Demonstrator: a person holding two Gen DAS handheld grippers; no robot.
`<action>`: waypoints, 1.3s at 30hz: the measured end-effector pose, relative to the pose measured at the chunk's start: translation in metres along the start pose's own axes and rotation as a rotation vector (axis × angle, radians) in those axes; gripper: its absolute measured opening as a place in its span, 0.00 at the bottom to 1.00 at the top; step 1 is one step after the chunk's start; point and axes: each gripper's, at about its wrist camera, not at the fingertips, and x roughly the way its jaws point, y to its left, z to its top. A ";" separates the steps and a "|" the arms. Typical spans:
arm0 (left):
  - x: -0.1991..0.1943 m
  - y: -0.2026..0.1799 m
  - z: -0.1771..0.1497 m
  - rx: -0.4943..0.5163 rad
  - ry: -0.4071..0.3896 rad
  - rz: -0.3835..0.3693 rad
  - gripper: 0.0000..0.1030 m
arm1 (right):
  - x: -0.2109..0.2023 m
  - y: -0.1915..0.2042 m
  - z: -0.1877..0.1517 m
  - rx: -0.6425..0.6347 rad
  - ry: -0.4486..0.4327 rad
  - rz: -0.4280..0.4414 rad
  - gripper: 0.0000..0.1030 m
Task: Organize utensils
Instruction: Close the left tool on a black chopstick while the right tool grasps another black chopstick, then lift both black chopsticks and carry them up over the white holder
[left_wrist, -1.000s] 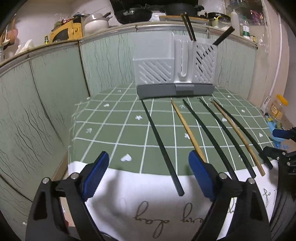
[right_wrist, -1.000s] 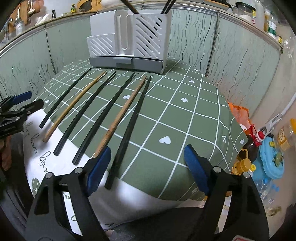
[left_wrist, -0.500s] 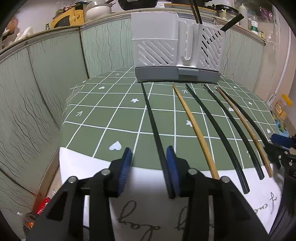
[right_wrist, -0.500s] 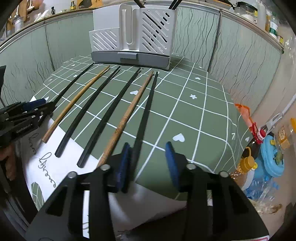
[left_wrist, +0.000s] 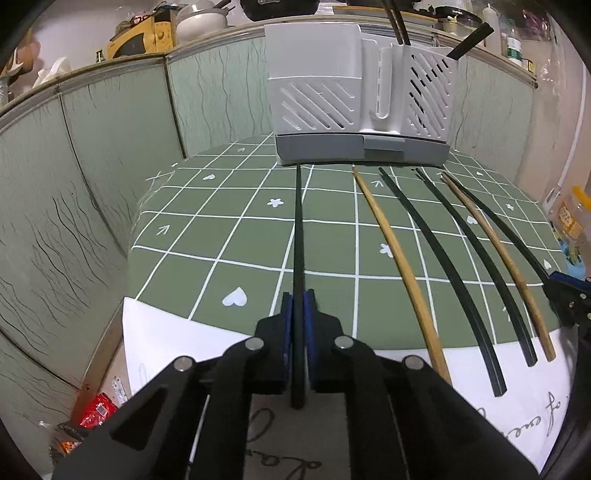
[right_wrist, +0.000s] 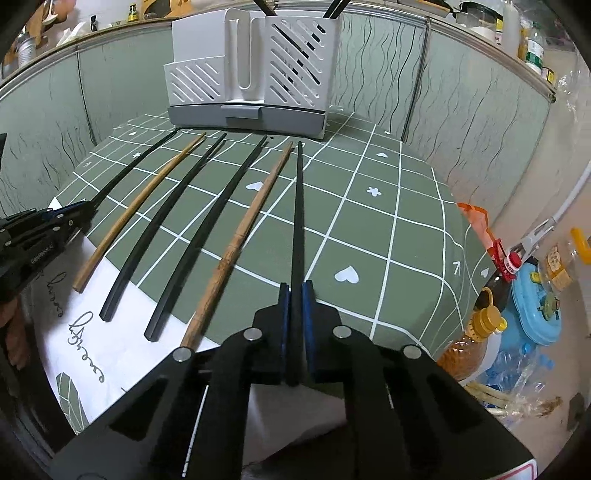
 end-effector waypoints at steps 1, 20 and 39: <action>0.000 -0.001 0.000 0.006 0.003 0.002 0.07 | 0.000 0.000 0.000 -0.002 0.000 -0.002 0.07; -0.029 0.013 0.005 -0.014 -0.026 -0.099 0.08 | -0.021 -0.014 0.001 0.027 -0.019 0.099 0.06; -0.074 0.032 0.026 -0.030 -0.111 -0.166 0.08 | -0.068 -0.029 0.028 0.052 -0.140 0.116 0.06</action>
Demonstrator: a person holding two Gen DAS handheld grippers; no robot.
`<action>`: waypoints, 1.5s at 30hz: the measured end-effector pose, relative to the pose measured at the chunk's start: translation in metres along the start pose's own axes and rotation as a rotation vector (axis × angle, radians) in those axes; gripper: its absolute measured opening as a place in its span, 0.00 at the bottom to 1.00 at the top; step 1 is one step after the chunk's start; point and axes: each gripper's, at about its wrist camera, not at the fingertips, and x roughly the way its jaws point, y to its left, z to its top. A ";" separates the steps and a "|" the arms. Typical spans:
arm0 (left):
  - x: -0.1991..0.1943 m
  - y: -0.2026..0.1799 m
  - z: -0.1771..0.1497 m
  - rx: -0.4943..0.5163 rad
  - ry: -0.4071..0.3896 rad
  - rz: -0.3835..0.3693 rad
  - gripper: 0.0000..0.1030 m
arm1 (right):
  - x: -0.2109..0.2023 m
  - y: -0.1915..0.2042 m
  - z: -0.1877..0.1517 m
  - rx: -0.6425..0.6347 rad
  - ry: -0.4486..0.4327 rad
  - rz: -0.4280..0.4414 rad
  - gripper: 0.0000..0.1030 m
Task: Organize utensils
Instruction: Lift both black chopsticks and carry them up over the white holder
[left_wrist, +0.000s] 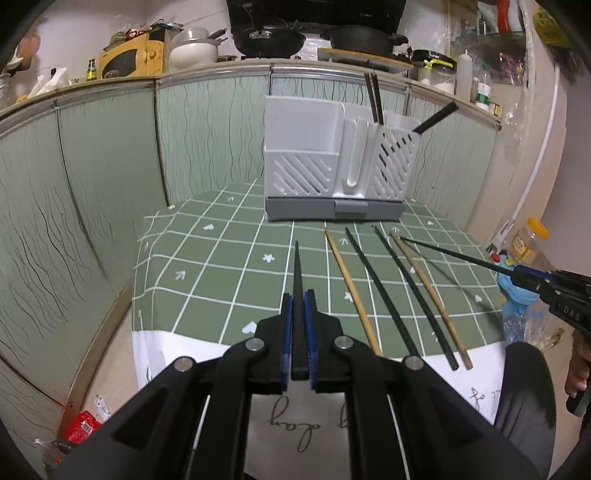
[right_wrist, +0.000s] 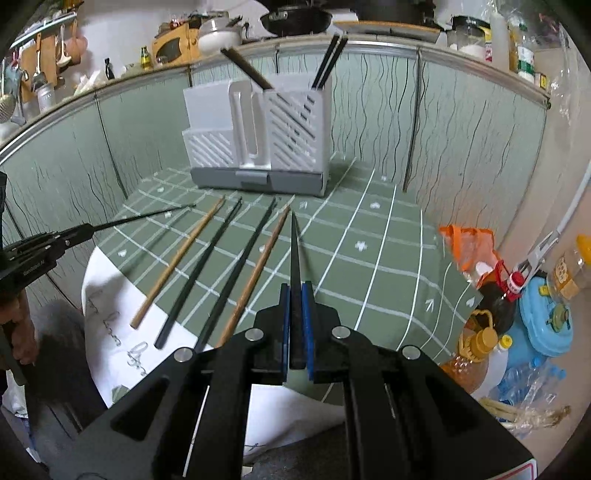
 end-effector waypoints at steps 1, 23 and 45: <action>-0.002 0.001 0.002 -0.001 -0.001 0.000 0.08 | -0.003 0.001 0.002 -0.001 -0.010 0.000 0.06; -0.035 0.009 0.050 0.017 -0.076 -0.055 0.08 | -0.044 0.003 0.054 -0.001 -0.141 0.059 0.06; -0.048 0.009 0.089 0.054 -0.110 -0.128 0.08 | -0.053 0.002 0.084 -0.025 -0.161 0.085 0.06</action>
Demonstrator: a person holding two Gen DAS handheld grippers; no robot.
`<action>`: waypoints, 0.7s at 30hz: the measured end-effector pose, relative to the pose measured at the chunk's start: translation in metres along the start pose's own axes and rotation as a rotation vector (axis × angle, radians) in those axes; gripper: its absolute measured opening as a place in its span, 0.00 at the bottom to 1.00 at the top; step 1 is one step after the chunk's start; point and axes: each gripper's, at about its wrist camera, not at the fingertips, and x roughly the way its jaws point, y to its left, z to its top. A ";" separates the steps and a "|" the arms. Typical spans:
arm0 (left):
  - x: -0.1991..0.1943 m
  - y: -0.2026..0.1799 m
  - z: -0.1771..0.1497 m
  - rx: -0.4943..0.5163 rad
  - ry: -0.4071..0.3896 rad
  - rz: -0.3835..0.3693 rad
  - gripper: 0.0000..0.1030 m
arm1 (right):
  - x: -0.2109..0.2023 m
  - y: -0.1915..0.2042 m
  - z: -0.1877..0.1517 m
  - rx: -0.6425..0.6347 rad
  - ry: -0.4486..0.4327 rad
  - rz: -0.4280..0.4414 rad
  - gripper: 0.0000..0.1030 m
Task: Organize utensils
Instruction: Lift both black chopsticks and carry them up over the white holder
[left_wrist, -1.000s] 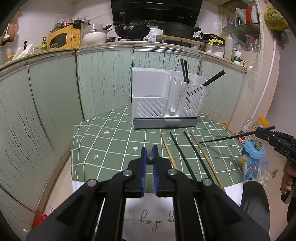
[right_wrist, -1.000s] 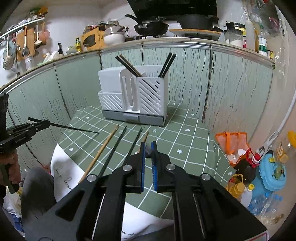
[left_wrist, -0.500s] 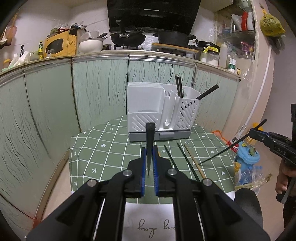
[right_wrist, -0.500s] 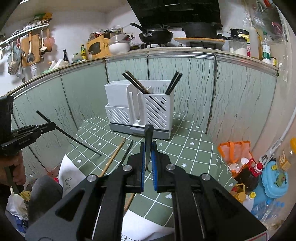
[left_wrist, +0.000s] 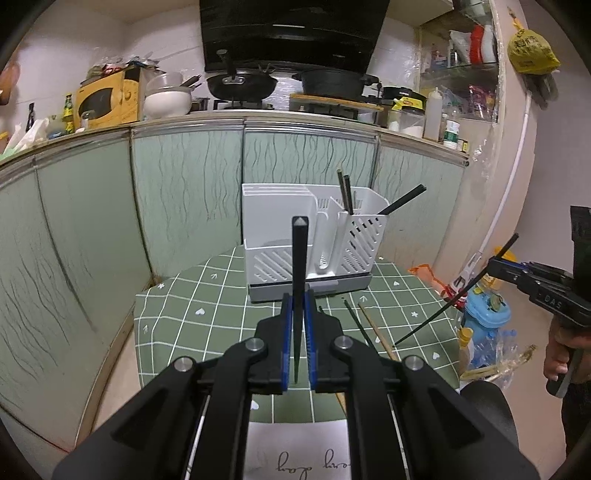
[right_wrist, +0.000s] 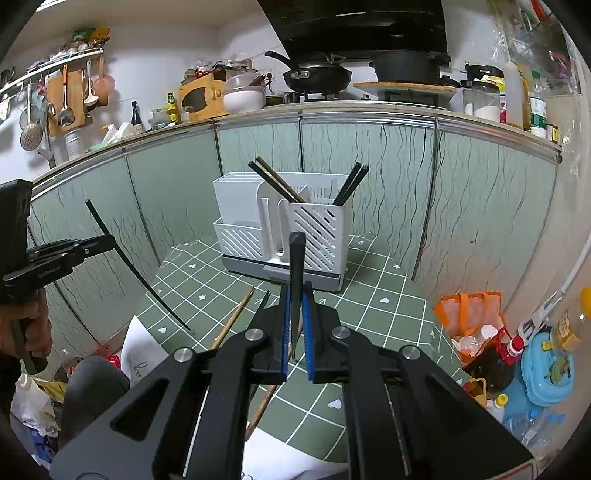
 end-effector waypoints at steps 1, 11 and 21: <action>0.000 0.000 0.002 0.002 0.002 -0.006 0.08 | 0.000 -0.001 0.002 0.002 -0.002 -0.002 0.06; 0.001 -0.007 0.032 0.024 0.010 -0.082 0.08 | -0.007 -0.018 0.027 0.004 -0.019 0.005 0.06; 0.004 -0.024 0.072 0.044 -0.015 -0.165 0.08 | -0.006 -0.035 0.062 0.016 -0.027 0.088 0.06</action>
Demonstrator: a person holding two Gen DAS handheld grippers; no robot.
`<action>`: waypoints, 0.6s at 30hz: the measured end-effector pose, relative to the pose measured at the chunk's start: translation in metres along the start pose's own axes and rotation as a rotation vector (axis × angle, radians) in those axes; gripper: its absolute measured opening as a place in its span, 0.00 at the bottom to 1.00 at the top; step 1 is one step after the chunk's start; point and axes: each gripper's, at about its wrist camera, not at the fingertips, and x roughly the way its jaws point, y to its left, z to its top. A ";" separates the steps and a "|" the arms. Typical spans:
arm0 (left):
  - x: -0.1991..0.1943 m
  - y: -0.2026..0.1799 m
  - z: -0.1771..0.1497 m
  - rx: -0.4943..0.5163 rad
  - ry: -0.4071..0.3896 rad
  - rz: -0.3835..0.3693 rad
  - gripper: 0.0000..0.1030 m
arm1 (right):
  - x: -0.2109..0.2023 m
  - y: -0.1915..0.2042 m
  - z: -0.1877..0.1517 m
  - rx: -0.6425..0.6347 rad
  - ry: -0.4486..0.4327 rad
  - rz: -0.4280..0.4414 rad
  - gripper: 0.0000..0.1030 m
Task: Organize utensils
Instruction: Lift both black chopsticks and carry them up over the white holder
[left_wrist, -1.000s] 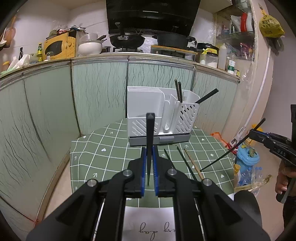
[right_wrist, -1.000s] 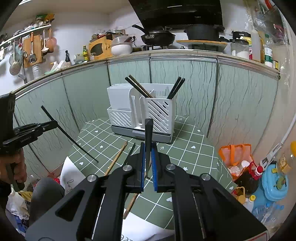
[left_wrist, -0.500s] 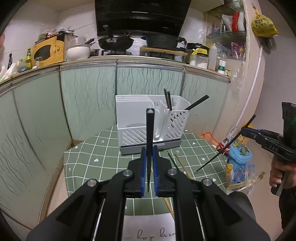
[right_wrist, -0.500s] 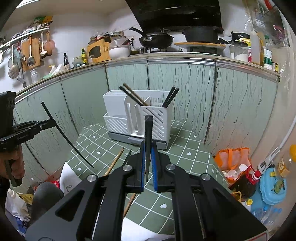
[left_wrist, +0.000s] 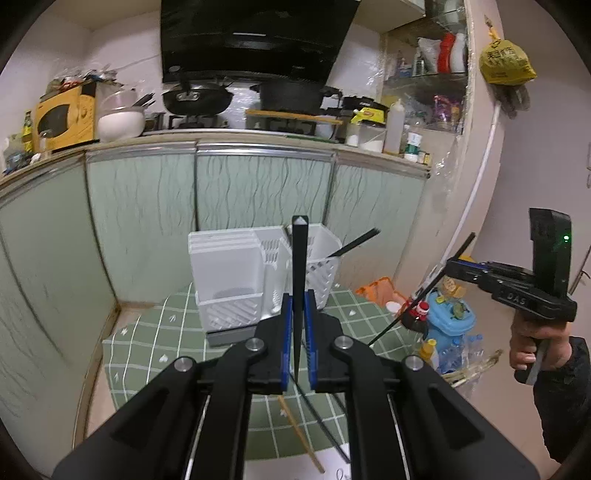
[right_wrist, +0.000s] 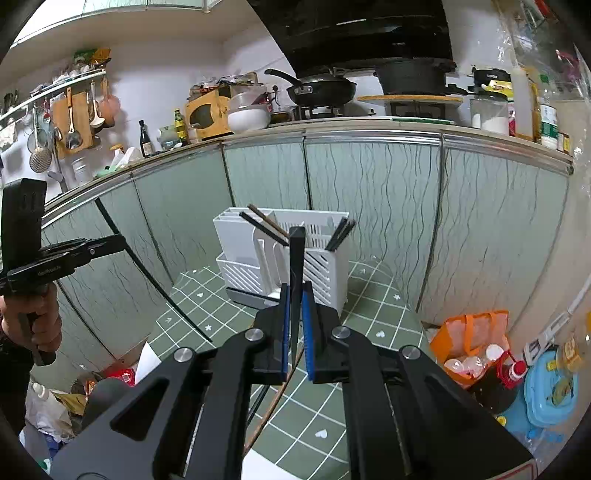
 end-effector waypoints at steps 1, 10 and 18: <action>0.001 0.000 0.004 0.001 -0.003 -0.007 0.08 | 0.001 -0.001 0.004 -0.002 -0.003 0.003 0.06; 0.023 -0.009 0.042 0.032 -0.018 -0.088 0.08 | 0.003 -0.008 0.047 -0.004 -0.041 0.018 0.06; 0.046 -0.012 0.077 0.041 -0.044 -0.105 0.08 | 0.013 -0.017 0.084 -0.004 -0.068 0.044 0.06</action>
